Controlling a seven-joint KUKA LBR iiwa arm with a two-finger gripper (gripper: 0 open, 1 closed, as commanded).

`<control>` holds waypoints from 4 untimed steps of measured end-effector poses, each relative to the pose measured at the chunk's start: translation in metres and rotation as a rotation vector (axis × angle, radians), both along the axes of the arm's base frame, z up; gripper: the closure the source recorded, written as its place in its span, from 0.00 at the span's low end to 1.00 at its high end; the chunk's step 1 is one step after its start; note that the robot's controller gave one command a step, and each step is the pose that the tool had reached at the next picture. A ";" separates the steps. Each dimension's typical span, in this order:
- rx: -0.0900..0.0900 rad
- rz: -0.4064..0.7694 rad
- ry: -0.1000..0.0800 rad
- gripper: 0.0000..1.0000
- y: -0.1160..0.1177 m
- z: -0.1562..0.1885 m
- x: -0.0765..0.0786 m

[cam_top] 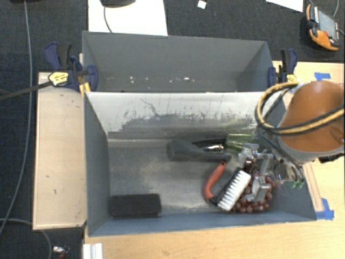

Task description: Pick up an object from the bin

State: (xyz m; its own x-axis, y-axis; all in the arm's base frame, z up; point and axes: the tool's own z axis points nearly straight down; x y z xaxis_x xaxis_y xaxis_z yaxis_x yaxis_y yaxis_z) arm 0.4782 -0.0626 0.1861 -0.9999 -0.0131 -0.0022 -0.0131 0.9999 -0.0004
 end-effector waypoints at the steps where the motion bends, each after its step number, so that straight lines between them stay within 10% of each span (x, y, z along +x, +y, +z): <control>1: 0.000 0.000 0.000 0.00 0.000 0.000 0.000; 2: 0.000 0.292 0.000 0.00 -0.004 -0.031 0.004; 4: 0.001 0.519 -0.002 0.00 -0.006 -0.103 0.003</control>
Offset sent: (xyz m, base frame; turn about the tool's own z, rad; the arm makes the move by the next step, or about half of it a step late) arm 0.0039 -0.0043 -0.0312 -0.2996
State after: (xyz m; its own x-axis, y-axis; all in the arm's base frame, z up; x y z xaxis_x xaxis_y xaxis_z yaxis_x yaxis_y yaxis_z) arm 0.4811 -0.0683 0.0836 -0.8619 -0.5071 -0.0044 -0.5071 0.8619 -0.0003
